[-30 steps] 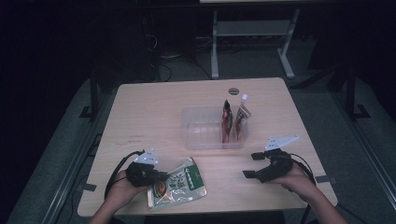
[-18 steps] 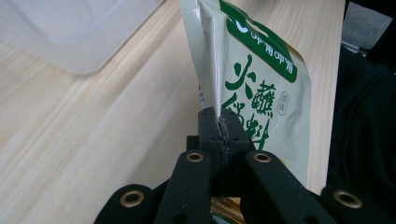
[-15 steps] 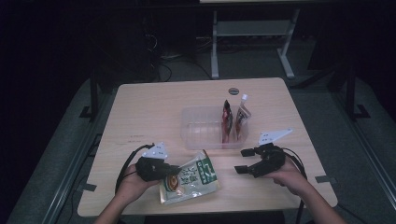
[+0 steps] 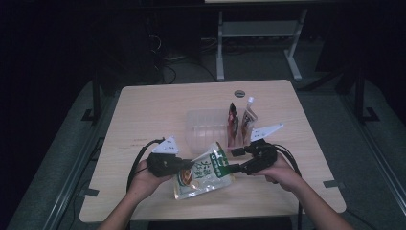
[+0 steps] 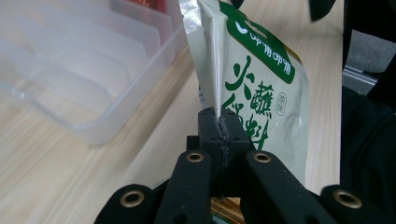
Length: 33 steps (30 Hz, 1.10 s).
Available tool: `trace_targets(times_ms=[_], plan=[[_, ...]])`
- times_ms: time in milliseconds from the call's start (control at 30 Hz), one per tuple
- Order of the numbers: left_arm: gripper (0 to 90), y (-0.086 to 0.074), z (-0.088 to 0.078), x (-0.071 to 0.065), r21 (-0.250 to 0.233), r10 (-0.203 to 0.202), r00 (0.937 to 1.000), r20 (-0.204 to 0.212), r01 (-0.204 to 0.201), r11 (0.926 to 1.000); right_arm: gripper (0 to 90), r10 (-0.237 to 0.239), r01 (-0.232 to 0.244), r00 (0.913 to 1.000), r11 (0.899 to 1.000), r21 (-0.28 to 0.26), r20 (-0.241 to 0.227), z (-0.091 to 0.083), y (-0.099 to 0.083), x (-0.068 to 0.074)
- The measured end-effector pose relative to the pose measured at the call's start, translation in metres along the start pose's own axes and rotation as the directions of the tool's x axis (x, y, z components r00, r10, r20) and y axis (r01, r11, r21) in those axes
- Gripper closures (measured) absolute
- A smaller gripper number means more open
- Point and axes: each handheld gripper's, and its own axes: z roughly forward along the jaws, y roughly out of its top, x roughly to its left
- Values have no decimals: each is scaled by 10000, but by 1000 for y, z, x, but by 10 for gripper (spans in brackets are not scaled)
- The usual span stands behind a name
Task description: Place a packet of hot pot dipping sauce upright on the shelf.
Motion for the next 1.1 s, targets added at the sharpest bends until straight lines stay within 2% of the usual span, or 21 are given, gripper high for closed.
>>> trace_targets(times_ms=[67,100,133,400,567,600,700,933,1100], plan=[[900,4,1,-2,-122,177,9998,-63,-178,9998,270,40,-46,9991,9999,-131,-431,8,4,-3],[900,4,1,-2,-122,177,9998,-63,-178,9998,270,40,-46,9991,9999,-131,-431,8,4,-3],[900,5,1,-3,-217,246,9997,-61,-247,9995,298,79,-88,9980,9999,-125,-633,13,5,-4],[900,7,2,-8,-423,643,9979,10,-642,9970,423,60,-55,9930,10000,47,-1181,18,2,-1],[900,7,4,-10,-359,656,9978,74,-653,9972,502,116,-111,9908,9999,44,-1352,20,1,-1],[900,6,5,-10,-366,681,9976,79,-677,9970,561,106,-106,9908,9999,11,-1347,19,1,-2],[900,6,6,-10,-372,659,9978,83,-656,9972,599,115,-113,9904,9999,23,-1379,19,1,-2],[900,4,6,-8,-450,642,9979,66,-638,9969,763,-1,-32,9864,9998,-197,-1647,19,0,-2],[899,5,7,-8,-522,681,9977,69,-676,9963,849,-105,76,9875,9998,-193,-1576,17,0,-1]])
